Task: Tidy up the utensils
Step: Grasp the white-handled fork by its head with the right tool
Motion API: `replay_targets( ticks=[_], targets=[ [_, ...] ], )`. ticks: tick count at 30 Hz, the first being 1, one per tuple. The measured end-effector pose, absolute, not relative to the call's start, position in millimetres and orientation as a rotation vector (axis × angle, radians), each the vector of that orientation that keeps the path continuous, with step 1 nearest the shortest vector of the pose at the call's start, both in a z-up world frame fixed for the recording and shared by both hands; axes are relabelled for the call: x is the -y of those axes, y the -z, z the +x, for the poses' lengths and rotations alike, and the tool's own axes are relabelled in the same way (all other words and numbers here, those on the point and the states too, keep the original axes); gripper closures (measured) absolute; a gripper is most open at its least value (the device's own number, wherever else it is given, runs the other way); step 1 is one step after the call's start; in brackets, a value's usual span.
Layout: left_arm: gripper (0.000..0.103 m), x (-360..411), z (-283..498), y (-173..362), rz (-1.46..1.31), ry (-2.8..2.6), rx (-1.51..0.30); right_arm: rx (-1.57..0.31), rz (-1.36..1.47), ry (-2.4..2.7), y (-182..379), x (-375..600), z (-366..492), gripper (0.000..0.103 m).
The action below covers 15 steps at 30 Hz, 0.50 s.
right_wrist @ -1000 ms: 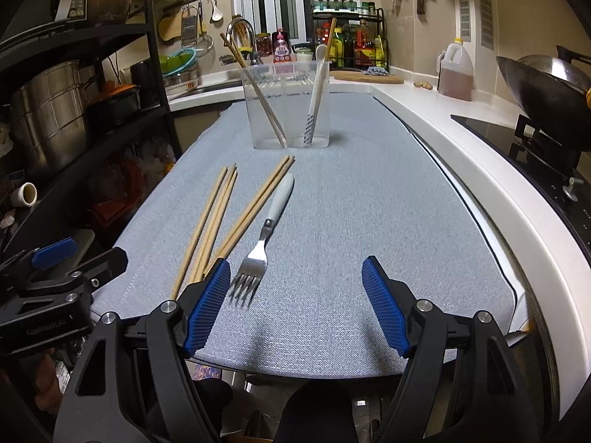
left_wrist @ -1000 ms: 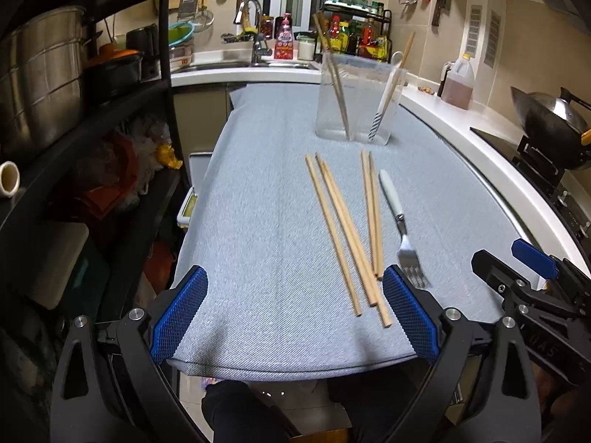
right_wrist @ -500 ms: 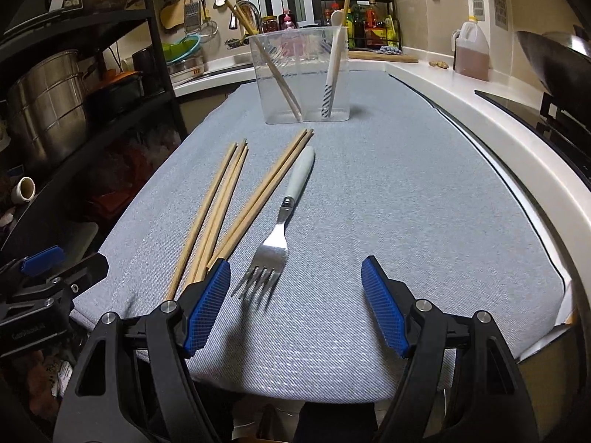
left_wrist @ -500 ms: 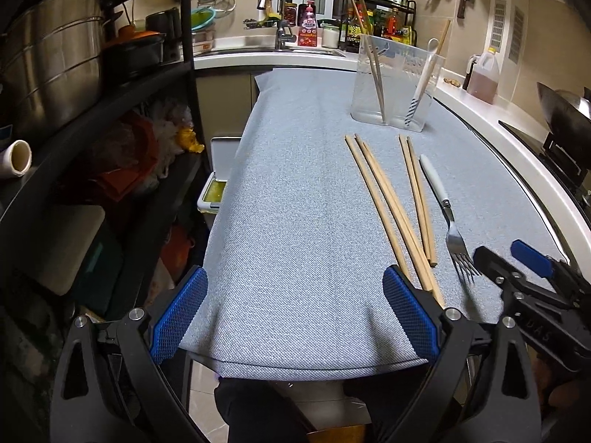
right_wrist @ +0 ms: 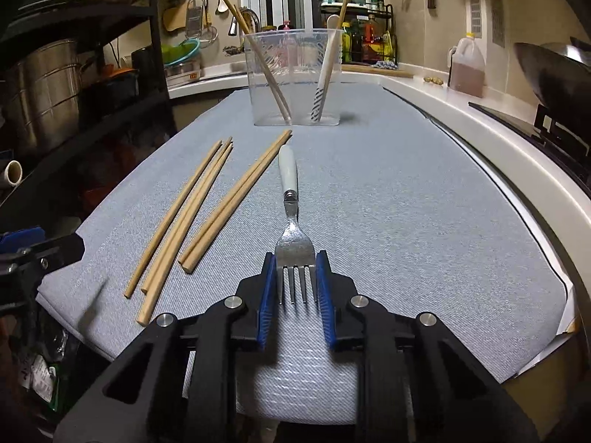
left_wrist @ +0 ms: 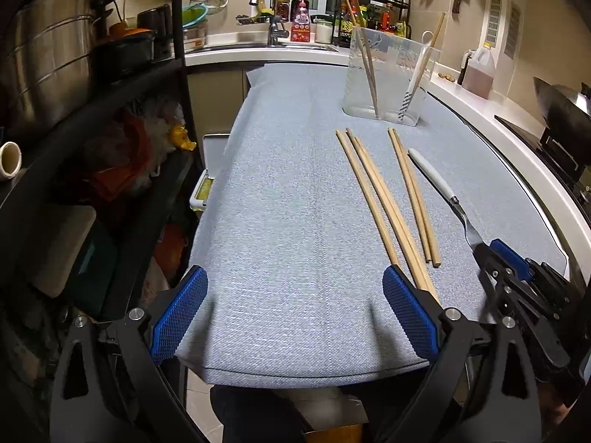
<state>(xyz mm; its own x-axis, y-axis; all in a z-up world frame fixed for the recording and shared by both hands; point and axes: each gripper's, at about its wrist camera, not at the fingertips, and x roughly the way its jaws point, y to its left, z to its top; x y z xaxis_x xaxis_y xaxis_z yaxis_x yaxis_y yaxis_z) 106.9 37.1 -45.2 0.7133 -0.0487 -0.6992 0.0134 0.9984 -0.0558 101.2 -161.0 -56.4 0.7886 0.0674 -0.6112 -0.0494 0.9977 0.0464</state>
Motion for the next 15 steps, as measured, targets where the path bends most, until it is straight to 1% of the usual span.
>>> replay_targets(
  ticks=[12,14,15],
  targets=[
    [0.011,-3,109,55,-0.007,0.117,-0.766,-0.61,0.068,-0.03,51,189,93,0.081],
    [0.013,3,110,59,0.01,0.116,-0.762,-0.617,0.073,-0.024,53,193,93,0.081],
    [0.017,6,110,60,0.016,0.119,-0.76,-0.62,0.078,-0.024,54,194,94,0.081]
  ],
)
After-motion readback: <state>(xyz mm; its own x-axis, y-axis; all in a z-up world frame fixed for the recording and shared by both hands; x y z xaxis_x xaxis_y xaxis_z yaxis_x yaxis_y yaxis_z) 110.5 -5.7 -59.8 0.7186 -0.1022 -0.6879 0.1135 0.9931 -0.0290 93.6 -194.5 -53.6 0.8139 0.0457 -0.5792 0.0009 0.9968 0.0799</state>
